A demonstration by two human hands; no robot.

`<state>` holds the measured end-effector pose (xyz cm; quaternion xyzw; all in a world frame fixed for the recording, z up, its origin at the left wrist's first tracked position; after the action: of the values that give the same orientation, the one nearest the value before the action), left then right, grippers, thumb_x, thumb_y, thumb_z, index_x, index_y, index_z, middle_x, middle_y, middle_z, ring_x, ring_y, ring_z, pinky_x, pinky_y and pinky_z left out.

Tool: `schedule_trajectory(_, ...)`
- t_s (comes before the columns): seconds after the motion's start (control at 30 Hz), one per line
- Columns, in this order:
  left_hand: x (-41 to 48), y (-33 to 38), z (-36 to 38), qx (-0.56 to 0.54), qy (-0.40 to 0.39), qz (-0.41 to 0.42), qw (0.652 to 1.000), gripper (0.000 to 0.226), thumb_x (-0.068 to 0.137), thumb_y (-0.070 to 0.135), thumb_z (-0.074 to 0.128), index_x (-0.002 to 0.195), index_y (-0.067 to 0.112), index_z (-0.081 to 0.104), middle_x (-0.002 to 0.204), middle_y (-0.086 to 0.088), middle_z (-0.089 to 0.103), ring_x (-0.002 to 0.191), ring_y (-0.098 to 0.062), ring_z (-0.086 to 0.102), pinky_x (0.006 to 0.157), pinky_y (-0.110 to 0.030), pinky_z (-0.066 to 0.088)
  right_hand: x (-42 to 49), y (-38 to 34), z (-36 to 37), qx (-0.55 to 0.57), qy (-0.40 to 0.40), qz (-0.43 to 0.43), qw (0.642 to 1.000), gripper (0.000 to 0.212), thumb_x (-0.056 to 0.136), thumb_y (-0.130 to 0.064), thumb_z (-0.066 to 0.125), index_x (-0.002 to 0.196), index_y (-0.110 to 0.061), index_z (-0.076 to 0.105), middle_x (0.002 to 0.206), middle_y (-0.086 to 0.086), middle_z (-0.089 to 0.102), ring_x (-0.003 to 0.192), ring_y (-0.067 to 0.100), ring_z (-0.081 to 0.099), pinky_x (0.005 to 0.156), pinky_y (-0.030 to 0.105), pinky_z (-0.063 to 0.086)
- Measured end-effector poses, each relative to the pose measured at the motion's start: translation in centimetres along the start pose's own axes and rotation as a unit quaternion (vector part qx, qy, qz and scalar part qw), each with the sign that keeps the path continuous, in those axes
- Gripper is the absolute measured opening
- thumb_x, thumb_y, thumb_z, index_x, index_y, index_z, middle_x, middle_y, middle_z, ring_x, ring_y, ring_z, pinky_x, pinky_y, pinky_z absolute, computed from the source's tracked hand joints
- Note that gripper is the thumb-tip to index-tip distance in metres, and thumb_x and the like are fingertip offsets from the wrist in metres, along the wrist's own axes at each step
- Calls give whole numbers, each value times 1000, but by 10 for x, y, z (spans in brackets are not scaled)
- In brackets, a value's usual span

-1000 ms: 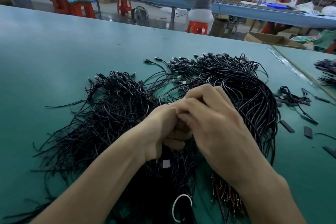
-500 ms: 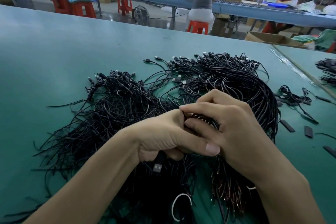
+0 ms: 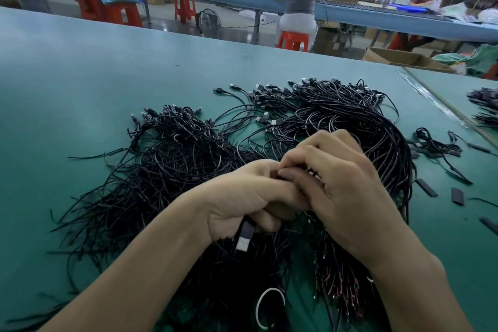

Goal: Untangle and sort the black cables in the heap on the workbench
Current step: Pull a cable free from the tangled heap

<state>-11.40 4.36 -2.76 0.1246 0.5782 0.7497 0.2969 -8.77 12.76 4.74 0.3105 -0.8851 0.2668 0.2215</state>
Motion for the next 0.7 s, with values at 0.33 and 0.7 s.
schedule_trajectory(0.33,-16,23,4,-156,173,132,963,38,98,53,39,102,18,52,69,4,48,55,-8,39,49,-23,29,-4,11,6,95,118,111,982,9,98,-19,57,91,-22,63,93,-13,53,91,18,58,79,23,47)
schedule_trajectory(0.7,-31,36,-15,-250,216,280,901,39,84,36,66,50,18,59,66,4,54,60,-8,52,71,-23,47,-2,-1,38,350,38,179,919,13,99,-22,58,95,-18,70,92,-1,70,86,15,66,79,43,55)
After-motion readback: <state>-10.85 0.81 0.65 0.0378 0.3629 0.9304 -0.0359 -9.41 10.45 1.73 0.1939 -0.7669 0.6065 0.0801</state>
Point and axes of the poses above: each hand's wrist, its own x-axis towards the middle knuckle, its own z-axis out of the palm, y = z × x, the point moved 7 cm from there along x, towards the middle knuckle
